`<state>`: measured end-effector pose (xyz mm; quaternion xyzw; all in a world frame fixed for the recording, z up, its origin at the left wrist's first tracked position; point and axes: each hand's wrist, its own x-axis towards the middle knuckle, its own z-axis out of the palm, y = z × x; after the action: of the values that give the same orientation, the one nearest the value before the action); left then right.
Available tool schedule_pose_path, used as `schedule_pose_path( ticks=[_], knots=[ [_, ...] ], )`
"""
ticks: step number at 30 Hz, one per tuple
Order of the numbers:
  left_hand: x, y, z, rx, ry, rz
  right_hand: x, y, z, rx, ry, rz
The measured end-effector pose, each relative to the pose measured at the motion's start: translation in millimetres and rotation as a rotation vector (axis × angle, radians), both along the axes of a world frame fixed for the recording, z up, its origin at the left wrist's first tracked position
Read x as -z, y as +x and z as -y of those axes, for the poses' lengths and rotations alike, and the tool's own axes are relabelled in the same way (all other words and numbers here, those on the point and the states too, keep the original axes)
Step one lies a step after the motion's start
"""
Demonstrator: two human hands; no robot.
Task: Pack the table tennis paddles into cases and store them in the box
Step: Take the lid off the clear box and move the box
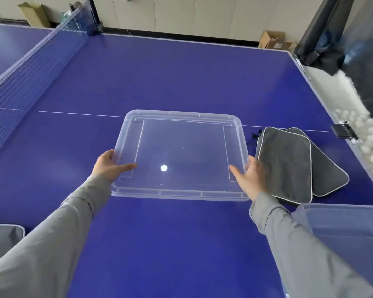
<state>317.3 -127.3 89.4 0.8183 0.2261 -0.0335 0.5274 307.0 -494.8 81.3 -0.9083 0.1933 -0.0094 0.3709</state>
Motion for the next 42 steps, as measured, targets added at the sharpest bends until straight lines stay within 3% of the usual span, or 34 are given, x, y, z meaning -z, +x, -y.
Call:
schedule_pose_path(
  ticks=[11,19,27,35,42],
  knots=[
    [93.5,38.7,-8.0,0.086,0.166,-0.087,79.4,35.3,-6.4,-0.025,-0.065,-0.057],
    [106.0,37.5,-4.4,0.069,0.213,-0.010,99.0,35.8,-7.8,0.002,-0.227,-0.041],
    [98.0,29.0,-1.6,0.106,0.342,-0.053,86.8,10.6,-10.7,-0.042,-0.198,-0.049],
    [83.4,-47.2,10.9,0.311,0.697,-0.133,64.2,-56.0,-23.1,-0.250,-0.327,-0.058],
    [66.9,-158.9,22.4,0.516,0.977,-0.336,45.3,-133.8,-44.3,-0.599,-0.558,-0.164]
  ],
)
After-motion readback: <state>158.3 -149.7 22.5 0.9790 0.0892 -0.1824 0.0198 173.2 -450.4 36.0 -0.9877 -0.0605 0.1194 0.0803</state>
